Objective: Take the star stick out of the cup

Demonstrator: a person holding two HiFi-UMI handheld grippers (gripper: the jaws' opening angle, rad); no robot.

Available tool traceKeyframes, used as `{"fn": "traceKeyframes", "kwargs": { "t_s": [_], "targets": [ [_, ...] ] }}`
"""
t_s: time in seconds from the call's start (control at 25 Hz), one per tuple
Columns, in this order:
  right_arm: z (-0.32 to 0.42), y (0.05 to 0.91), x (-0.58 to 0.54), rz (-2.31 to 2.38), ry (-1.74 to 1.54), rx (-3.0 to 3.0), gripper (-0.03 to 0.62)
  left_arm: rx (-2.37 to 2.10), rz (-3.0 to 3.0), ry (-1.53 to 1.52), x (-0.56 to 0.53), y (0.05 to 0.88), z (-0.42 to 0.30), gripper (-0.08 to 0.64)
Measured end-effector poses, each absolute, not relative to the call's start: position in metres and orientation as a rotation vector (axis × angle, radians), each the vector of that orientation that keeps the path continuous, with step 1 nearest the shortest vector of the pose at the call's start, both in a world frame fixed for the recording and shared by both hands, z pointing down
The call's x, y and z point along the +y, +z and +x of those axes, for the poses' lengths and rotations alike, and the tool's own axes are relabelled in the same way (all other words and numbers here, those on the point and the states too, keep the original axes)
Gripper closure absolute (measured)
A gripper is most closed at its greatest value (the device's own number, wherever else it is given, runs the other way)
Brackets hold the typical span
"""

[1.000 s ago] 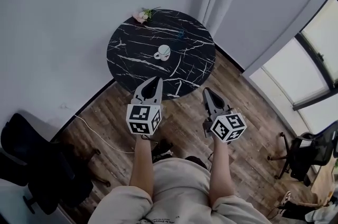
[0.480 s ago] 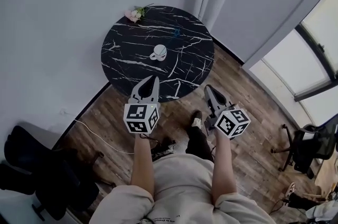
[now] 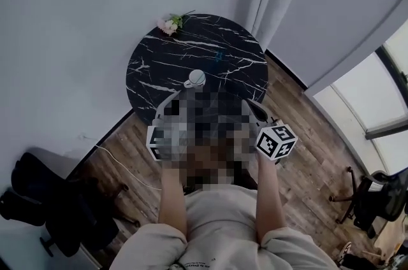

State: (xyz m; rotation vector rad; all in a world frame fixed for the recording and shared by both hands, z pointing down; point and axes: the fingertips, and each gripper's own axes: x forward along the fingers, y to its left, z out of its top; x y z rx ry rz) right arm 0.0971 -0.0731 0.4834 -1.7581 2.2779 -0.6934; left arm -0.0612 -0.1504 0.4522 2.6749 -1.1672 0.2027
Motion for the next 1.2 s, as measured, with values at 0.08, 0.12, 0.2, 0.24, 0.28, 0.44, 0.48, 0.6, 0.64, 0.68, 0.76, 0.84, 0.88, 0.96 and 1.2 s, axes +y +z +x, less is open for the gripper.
{"fn": "traceKeyframes", "kwargs": {
  "t_s": [0.08,0.12,0.2,0.24,0.28,0.44,0.48,0.6,0.64,0.68,0.76,0.84,0.88,0.96,1.2],
  "targets": [
    [0.112,0.489,-0.093,-1.732,-0.711,2.309,0.560,-1.184,2.659,0.218,-0.168,0.460,-0.046,0.535],
    [0.120,0.492,-0.104,-1.722,-0.721,2.322,0.560,-1.191,2.654,0.235,-0.175,0.464,-0.039,0.535],
    [0.137,0.497,-0.125,-1.705,-0.736,2.354,0.560,-1.215,2.645,0.269,-0.189,0.471,-0.027,0.535],
    [0.145,0.498,-0.137,-1.698,-0.737,2.372,0.560,-1.231,2.640,0.282,-0.195,0.474,-0.023,0.535],
    [0.152,0.497,-0.148,-1.692,-0.734,2.387,0.560,-1.249,2.636,0.291,-0.201,0.474,-0.018,0.535],
    [0.173,0.488,-0.190,-1.612,-0.728,2.441,0.559,-1.338,2.602,0.304,-0.224,0.470,-0.006,0.535],
    [0.174,0.488,-0.198,-1.580,-0.735,2.463,0.560,-1.367,2.586,0.298,-0.228,0.469,-0.005,0.535],
    [0.170,0.496,-0.217,-1.489,-0.764,2.542,0.559,-1.449,2.529,0.288,-0.232,0.471,-0.006,0.535],
    [0.168,0.499,-0.222,-1.463,-0.776,2.567,0.559,-1.470,2.513,0.293,-0.231,0.473,-0.007,0.535],
    [0.167,0.502,-0.227,-1.439,-0.786,2.587,0.560,-1.490,2.500,0.303,-0.231,0.474,-0.008,0.535],
    [0.165,0.507,-0.237,-1.400,-0.805,2.620,0.559,-1.526,2.482,0.321,-0.232,0.474,-0.010,0.535],
    [0.162,0.515,-0.244,-1.364,-0.828,2.654,0.558,-1.561,2.461,0.331,-0.231,0.475,-0.017,0.535],
    [0.159,0.519,-0.246,-1.345,-0.842,2.667,0.558,-1.582,2.445,0.331,-0.230,0.476,-0.021,0.535],
    [0.154,0.524,-0.254,-1.294,-0.874,2.679,0.558,-1.620,2.410,0.326,-0.231,0.478,-0.029,0.535],
    [0.145,0.538,-0.277,-1.257,-0.903,2.727,0.558,-1.666,2.369,0.337,-0.243,0.482,-0.044,0.535]
  ]
}}
